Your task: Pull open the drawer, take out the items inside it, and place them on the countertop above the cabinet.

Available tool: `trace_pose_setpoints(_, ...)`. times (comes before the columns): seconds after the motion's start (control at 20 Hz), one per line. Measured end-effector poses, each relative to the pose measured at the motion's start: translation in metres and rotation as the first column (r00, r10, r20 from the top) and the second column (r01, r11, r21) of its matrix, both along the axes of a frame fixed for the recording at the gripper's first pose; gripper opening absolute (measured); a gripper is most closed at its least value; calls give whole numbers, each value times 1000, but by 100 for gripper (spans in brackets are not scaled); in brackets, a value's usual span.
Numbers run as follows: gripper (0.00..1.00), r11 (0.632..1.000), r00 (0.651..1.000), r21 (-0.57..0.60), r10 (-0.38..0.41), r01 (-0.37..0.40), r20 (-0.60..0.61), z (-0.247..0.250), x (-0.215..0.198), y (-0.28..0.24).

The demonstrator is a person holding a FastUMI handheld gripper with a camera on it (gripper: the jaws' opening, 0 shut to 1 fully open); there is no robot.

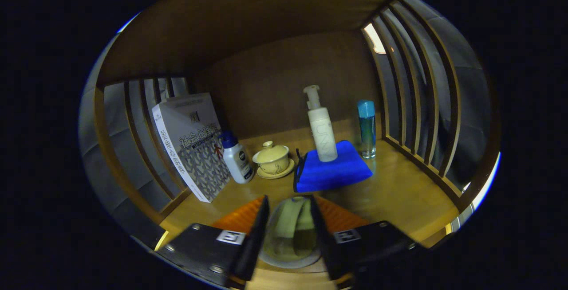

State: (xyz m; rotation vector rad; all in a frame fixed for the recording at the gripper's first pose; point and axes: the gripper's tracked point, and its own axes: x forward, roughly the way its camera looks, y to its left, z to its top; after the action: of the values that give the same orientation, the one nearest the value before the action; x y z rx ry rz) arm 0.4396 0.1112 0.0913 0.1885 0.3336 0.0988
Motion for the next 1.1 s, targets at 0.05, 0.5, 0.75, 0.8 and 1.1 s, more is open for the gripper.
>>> trace_pose_setpoints(0.05,75,1000,1000,4,2,-2,16,5,-5,1)
trace_pose_setpoints(0.5,95,995,967,-14,98,-97,234,61,-113,16)
trace_pose_setpoints(0.75,95,997,945,-43,80,-70,316,62,-168,9)
trace_pose_setpoints(0.8,95,997,940,-51,77,-63,331,59,-179,9)
trace_pose_setpoints(1.1,95,996,910,-90,55,-20,411,31,-243,8)
